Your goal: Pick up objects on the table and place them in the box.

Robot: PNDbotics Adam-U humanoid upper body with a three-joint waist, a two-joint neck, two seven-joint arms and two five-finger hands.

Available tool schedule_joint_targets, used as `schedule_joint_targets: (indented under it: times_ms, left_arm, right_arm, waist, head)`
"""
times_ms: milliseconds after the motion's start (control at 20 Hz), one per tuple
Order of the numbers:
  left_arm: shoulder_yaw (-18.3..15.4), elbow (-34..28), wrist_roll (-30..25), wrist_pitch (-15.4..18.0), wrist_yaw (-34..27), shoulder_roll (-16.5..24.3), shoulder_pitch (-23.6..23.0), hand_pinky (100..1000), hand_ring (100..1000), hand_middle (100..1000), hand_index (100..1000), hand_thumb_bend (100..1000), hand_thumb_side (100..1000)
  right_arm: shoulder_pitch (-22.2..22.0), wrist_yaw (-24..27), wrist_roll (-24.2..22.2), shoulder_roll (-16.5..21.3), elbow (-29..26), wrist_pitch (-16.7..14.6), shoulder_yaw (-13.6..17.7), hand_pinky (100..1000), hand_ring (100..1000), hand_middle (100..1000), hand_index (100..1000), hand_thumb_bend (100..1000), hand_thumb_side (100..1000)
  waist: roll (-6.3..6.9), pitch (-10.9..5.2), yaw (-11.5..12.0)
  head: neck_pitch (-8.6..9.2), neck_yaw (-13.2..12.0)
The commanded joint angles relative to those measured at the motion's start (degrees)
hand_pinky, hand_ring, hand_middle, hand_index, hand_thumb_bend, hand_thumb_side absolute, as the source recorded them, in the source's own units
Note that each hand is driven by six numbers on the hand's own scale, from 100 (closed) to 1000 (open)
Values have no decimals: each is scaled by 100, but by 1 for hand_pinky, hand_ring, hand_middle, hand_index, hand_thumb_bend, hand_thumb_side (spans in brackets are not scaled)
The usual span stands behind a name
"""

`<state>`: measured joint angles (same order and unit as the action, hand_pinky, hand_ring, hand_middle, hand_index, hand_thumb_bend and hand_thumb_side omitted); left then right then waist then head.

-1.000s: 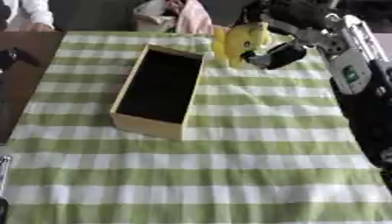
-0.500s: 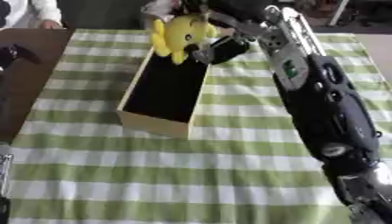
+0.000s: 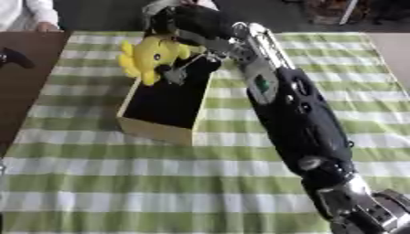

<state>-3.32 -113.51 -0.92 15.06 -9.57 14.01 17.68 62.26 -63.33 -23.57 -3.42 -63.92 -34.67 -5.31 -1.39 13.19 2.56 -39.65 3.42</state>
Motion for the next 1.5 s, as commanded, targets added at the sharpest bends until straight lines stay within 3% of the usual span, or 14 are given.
schedule_joint_targets:
  times_ms: [50,400,1150,1350,1500]
  left_arm:
    - [0,-108,-23,-1,-30,37,74,474,930,820,700,100,735]
    - [19,-108,-42,7,-64,5,108,474,927,819,699,100,734]
    - [-20,-108,169,95,-52,-26,195,481,926,821,700,100,730]
    - [-17,-108,164,84,-50,-39,190,480,927,821,700,100,732]
    - [-20,-108,159,77,-49,-39,186,480,928,822,700,100,732]
  right_arm:
    - [86,-146,6,-134,-1,-23,27,752,664,626,749,100,281]
    - [50,-325,-11,-483,266,-156,-55,730,658,626,746,100,324]
    - [13,-327,-291,-753,750,-310,-95,719,658,631,744,100,376]
    - [5,-394,-349,-780,856,-381,-112,759,684,659,758,100,405]
    - [6,-513,-364,-785,876,-438,-123,814,759,740,796,100,474]
  waist:
    - [36,-76,22]
    - [43,-55,116]
    - [49,-26,254]
    - [48,-24,252]
    - [47,-22,254]
  head:
    - [27,46]
    - [30,127]
    - [26,204]
    - [27,205]
    - [21,198]
